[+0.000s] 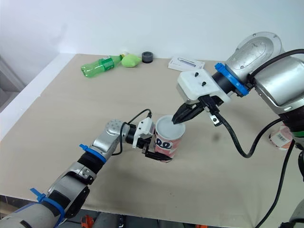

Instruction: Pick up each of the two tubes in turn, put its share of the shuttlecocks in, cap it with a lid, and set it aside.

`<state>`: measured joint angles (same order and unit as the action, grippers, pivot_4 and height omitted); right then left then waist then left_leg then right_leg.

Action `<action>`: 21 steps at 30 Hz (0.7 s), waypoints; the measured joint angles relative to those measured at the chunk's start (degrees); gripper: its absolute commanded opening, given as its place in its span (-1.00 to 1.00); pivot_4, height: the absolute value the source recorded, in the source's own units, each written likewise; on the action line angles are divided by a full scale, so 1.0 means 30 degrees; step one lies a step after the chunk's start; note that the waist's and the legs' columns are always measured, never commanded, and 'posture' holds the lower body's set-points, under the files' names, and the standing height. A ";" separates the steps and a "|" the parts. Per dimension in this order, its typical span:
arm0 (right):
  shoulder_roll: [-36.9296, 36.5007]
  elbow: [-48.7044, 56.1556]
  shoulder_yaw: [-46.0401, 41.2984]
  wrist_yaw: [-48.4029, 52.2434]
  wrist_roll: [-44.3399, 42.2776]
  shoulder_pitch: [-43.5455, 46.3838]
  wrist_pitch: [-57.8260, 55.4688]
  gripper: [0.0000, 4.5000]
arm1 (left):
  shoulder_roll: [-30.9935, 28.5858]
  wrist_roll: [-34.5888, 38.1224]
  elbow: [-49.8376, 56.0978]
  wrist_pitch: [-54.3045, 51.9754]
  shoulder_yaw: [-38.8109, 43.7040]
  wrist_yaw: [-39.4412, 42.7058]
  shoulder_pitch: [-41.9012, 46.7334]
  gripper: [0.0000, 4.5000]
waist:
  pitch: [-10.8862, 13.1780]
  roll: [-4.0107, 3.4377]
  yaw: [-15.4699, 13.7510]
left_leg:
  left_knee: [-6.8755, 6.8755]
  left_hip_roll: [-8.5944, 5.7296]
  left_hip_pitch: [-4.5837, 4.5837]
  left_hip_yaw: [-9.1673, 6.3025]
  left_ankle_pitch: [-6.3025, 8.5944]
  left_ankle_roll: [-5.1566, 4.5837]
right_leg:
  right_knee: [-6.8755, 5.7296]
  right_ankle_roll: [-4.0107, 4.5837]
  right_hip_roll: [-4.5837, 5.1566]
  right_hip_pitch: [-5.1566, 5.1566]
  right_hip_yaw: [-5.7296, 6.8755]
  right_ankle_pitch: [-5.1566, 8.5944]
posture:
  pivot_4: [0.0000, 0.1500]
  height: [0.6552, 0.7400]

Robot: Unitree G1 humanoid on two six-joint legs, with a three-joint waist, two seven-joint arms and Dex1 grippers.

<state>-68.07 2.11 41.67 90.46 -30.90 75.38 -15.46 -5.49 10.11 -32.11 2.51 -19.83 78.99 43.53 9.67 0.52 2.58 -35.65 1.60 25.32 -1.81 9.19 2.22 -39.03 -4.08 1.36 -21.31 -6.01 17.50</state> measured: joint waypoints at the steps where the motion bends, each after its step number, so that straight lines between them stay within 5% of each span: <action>1: 0.0027 -0.0005 0.0139 0.0000 0.0121 0.0000 0.0092 -0.95 | 0.0000 -0.0004 -0.0002 0.0000 0.0000 -0.0002 0.0000 0.66 | 0.0000 0.0000 0.0002 | -0.0001 0.0001 0.0000 0.0000 0.0000 0.0000 | 0.0000 0.0002 0.0000 0.0000 -0.0001 -0.0001 | 1.00 0.75; 21: 0.0425 -0.0426 0.1196 0.0000 0.1778 0.0376 0.2077 -0.95 | 0.0010 -0.0013 -0.0009 -0.0119 -0.0054 -0.0319 -0.0011 0.66 | -0.0002 0.0002 0.0002 | -0.0017 0.0006 -0.0045 -0.0001 -0.0001 -0.0001 | -0.0001 -0.0006 -0.0002 0.0041 0.0002 -0.0002 | 1.00 0.75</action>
<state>-66.79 0.83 45.26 90.46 -25.57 76.51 -9.23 -5.46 10.08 -32.13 2.15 -19.99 78.04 43.49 9.66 0.52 2.58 -35.70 1.62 25.18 -1.81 9.19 2.22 -39.04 -4.10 1.36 -21.18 -6.00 17.49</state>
